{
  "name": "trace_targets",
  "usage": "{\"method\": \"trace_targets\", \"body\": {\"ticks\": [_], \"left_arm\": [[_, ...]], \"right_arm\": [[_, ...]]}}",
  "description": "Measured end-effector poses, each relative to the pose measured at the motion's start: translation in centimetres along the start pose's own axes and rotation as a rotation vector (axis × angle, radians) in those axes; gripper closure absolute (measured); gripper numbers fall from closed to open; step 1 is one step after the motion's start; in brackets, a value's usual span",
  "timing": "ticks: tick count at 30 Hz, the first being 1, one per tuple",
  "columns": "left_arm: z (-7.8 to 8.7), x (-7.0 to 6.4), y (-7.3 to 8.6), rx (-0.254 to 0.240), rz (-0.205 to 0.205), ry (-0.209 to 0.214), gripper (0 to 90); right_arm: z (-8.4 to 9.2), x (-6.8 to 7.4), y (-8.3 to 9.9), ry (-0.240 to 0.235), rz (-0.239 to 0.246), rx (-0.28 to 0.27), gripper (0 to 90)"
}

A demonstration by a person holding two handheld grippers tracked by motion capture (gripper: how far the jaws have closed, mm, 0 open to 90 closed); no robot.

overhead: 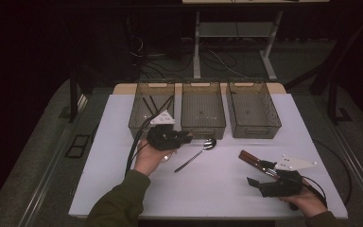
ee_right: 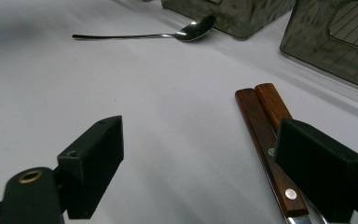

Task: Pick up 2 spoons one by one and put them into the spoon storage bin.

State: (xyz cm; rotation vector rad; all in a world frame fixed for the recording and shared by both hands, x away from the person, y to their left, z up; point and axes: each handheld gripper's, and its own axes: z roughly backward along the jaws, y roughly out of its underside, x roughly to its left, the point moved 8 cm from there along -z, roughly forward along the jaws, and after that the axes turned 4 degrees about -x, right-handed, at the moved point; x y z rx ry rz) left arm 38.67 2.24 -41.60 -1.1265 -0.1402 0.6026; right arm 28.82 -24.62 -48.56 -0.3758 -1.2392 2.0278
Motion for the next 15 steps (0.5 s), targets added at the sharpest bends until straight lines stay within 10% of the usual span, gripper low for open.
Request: {"method": "trace_targets", "body": {"ticks": [15], "left_arm": [[-2.0,0.7,-4.7,-0.056,-0.018,0.003,73.5]], "right_arm": [[0.0,-0.1,-0.1,0.004,0.003,-0.008,15.5]]}}
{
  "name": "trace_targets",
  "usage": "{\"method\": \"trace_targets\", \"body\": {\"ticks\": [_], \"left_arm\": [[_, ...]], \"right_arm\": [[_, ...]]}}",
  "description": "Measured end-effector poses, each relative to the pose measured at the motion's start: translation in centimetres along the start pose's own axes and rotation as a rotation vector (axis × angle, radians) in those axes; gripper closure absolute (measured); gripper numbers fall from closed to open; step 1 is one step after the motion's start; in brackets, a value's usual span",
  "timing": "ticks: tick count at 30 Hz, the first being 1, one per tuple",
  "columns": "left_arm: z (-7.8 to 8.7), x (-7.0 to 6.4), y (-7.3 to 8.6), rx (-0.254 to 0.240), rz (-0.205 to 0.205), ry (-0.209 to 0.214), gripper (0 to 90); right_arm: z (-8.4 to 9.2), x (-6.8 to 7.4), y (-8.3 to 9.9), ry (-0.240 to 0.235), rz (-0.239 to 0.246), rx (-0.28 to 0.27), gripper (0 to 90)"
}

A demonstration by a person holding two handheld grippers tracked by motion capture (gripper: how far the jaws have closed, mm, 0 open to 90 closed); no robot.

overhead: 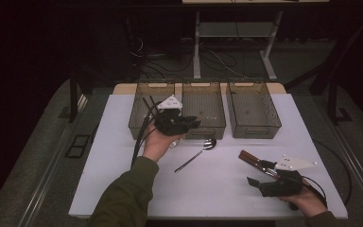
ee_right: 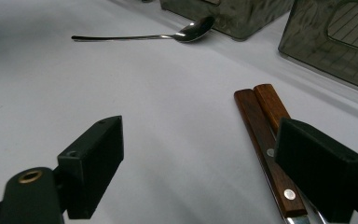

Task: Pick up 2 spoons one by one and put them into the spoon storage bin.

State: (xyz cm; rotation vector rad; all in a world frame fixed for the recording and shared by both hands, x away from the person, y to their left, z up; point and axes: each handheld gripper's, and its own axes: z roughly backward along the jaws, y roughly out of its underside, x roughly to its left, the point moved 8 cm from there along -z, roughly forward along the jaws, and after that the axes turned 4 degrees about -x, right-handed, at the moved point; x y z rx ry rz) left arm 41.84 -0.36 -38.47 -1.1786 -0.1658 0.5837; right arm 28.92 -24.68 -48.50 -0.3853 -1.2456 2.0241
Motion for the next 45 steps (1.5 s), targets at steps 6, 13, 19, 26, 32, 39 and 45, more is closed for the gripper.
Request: {"method": "trace_targets", "body": {"ticks": [6,13,19,26,32,39,45], "left_arm": [[-1.2,0.5,-1.8,-0.016,-0.003,-0.009,73.4],[-2.9,1.5,-3.4,-0.011,-0.023,-0.05,73.4],[-4.3,2.7,-4.8,-0.02,-0.028,-0.073,73.4],[-6.4,4.0,-5.9,-0.015,-0.013,-0.106,73.3],[-8.4,5.2,-5.2,0.042,-0.015,-0.134,73.3],[-10.3,6.4,-3.9,0.09,0.022,-0.167,73.3],[-11.0,7.3,-2.7,0.144,0.044,-0.191,73.2]], "right_arm": [[0.1,-0.1,0.0,0.002,-0.002,-0.005,15.5],[0.1,0.0,-0.1,0.004,-0.001,-0.007,15.5],[0.1,0.0,-0.1,0.005,0.003,-0.011,15.5],[0.1,0.1,-0.2,-0.001,0.007,-0.016,15.5],[0.2,0.3,-0.3,-0.006,0.008,-0.02,15.5],[0.2,0.2,-0.4,-0.009,0.011,-0.026,15.5],[0.2,0.3,-0.4,-0.014,0.005,-0.029,15.5]]}}
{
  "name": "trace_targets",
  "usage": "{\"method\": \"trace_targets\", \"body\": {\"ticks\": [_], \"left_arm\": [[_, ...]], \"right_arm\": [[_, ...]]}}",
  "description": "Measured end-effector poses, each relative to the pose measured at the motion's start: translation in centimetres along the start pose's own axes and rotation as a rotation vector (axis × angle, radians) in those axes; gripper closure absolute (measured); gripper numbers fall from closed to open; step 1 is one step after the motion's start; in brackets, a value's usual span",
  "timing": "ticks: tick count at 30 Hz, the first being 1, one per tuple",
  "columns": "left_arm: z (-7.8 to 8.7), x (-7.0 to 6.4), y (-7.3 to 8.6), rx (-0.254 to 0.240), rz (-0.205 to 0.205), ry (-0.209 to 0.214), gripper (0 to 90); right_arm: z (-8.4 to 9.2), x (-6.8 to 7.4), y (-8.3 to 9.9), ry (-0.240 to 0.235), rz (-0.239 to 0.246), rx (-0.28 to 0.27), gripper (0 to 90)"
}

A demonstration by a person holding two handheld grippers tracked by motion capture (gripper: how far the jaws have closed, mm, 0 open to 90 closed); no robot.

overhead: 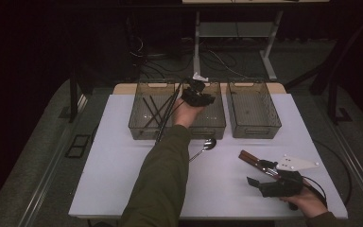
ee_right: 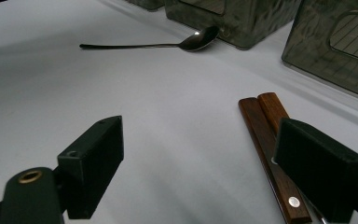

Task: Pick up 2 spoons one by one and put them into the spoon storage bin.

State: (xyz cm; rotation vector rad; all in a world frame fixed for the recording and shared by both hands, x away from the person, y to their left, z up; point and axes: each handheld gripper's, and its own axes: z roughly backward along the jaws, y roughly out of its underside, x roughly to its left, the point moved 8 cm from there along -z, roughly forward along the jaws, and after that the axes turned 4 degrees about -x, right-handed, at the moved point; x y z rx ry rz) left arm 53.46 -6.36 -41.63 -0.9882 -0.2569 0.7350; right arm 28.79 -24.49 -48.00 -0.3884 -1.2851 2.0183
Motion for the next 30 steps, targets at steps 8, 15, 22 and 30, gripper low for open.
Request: {"method": "trace_targets", "body": {"ticks": [8,15,22,30], "left_arm": [[-1.0,0.2,1.3,0.076,-0.002,-0.036,72.9],[-0.9,0.5,1.4,0.085,-0.038,-0.076,58.0],[0.0,0.2,1.0,0.068,-0.042,-0.059,46.7],[2.2,-0.7,1.4,0.036,-0.054,-0.019,40.3]], "right_arm": [[0.0,0.1,-0.1,-0.006,0.005,-0.004,15.5],[0.0,0.1,0.0,-0.007,0.006,-0.002,15.5],[0.0,0.1,0.0,-0.007,0.007,0.003,15.5],[-0.1,0.0,0.1,-0.003,0.008,0.008,15.5]]}}
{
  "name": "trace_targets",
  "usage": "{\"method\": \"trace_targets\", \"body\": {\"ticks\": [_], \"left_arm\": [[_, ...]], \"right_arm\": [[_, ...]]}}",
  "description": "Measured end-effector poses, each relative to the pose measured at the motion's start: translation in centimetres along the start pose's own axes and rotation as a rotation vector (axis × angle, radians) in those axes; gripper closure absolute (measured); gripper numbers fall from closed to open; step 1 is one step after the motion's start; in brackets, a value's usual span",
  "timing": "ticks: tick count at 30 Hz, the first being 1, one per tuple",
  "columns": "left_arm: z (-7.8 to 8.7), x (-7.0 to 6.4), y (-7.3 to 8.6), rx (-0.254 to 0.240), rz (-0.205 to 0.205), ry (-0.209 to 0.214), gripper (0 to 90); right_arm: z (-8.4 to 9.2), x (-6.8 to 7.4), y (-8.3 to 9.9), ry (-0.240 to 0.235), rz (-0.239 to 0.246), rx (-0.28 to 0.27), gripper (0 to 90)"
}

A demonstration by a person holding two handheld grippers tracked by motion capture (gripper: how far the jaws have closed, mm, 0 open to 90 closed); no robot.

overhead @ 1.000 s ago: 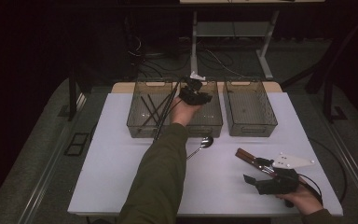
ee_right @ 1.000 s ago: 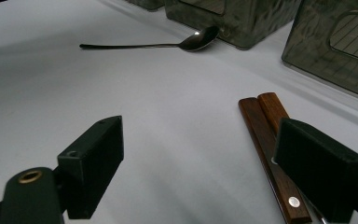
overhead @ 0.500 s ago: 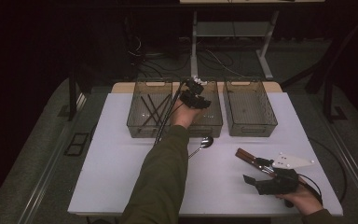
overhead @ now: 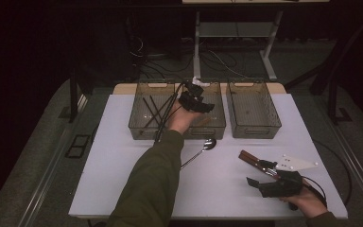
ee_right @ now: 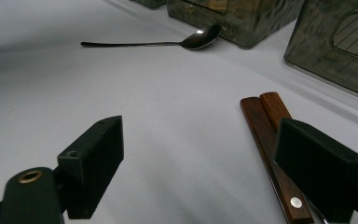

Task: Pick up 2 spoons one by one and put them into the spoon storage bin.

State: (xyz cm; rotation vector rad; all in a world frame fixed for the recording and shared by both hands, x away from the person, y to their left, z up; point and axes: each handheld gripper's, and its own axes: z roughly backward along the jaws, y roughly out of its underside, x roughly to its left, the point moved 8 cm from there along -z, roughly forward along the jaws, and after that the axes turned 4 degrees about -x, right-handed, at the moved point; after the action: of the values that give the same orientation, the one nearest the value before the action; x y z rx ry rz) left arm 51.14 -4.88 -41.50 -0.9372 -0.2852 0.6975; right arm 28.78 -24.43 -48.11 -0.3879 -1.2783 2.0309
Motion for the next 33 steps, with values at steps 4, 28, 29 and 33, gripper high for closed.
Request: {"method": "trace_targets", "body": {"ticks": [4,28,29,33], "left_arm": [[1.4,-1.0,0.3,-0.025,0.006,0.019,41.0],[5.5,-7.0,7.0,-0.004,-0.029,0.148,89.6],[5.4,-7.1,7.4,0.002,-0.029,0.152,89.7],[4.7,-7.3,8.9,0.034,-0.033,0.158,89.8]], "right_arm": [[0.0,0.0,0.0,0.003,-0.001,-0.001,15.5],[-0.1,-0.2,0.2,0.015,0.0,0.01,15.5],[-0.1,-0.2,0.2,0.015,-0.002,0.011,15.4],[-0.2,-0.2,0.2,0.015,-0.002,0.012,15.4]]}}
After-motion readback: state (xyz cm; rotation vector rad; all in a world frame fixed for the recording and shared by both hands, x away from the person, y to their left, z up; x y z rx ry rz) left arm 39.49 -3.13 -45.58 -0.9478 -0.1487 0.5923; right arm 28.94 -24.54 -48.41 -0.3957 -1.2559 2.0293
